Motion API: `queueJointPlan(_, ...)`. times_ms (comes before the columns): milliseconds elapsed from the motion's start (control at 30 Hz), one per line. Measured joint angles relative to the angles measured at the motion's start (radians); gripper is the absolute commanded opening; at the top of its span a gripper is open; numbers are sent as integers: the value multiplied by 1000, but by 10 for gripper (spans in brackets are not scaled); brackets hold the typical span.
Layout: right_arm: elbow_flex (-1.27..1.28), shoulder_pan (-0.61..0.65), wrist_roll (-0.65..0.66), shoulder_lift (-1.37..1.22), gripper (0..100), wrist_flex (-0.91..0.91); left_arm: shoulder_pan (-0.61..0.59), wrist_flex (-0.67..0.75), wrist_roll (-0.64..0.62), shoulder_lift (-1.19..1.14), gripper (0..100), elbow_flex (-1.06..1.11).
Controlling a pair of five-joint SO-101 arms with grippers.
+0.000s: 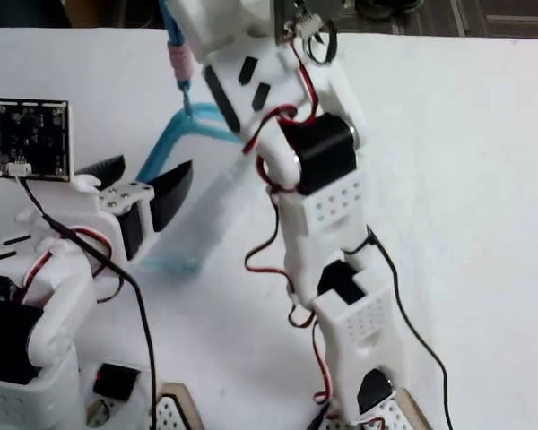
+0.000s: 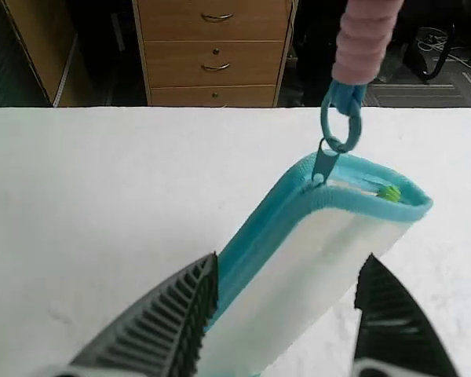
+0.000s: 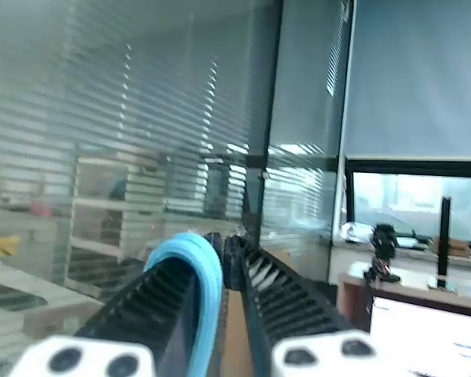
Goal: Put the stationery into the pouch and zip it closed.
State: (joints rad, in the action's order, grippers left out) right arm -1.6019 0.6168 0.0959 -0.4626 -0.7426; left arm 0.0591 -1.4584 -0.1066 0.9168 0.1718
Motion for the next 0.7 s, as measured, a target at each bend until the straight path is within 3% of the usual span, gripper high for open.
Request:
queueJointPlan(467, 0, 48, 0, 34, 16, -52, -11, 26, 0, 0, 291, 2)
queueJointPlan(700, -6, 49, 3, 48, 16, -60, -2, 86, -6, 0, 285, 150)
